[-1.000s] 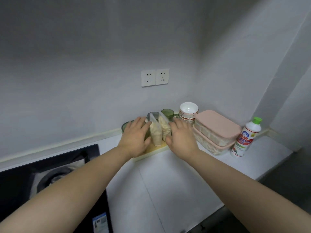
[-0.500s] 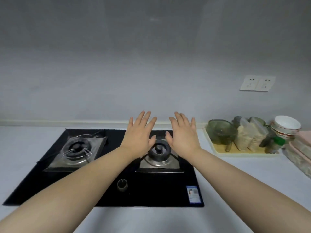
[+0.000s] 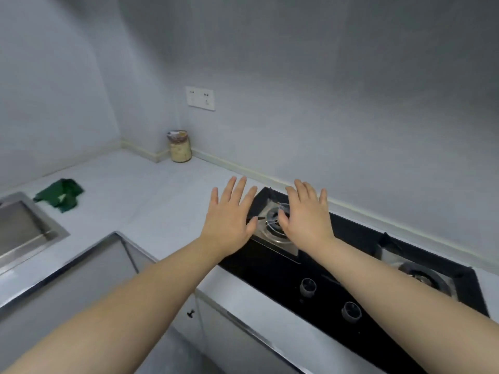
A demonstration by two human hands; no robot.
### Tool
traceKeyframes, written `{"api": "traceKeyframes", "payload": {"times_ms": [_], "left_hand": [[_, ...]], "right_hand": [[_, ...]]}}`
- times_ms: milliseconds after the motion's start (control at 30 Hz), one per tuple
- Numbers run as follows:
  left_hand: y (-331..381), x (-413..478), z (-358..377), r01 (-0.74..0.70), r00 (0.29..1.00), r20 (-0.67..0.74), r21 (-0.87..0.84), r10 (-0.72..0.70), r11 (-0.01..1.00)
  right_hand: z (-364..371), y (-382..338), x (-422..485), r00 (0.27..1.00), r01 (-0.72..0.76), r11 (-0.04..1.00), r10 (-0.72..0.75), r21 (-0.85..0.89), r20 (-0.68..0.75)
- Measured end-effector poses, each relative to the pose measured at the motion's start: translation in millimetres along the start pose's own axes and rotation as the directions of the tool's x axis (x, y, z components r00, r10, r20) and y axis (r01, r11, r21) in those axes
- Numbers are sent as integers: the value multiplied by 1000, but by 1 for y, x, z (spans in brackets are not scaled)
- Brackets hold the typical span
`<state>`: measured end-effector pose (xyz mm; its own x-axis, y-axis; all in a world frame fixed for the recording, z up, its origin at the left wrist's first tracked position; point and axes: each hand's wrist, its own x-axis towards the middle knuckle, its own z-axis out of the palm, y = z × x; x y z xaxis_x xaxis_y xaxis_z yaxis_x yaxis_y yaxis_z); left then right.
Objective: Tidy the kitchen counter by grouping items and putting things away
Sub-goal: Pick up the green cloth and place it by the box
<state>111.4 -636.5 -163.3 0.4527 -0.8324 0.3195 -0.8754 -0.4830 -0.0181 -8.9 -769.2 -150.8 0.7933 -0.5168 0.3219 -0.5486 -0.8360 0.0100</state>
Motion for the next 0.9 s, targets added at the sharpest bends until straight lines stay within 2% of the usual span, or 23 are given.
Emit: {"api": "traceKeyframes", "payload": {"times_ms": [167,267,533,900], "left_hand": [[-87,-33,4,222,974,38,36,-223,974],[-135,-47,11,307,948,65,76,-312,949],[-272,-46,33,464,875,80,142,-478,874],[-435,-39,59,579,775,161,207,-611,789]], "right_hand": [[22,-91,46,985,164,986,-166,35,42],[39,-141,71,970,236,968,-240,85,48],[98,-270,158,912,383,897,-405,219,63],[163,-420,262,823,500,800,-558,331,105]]}}
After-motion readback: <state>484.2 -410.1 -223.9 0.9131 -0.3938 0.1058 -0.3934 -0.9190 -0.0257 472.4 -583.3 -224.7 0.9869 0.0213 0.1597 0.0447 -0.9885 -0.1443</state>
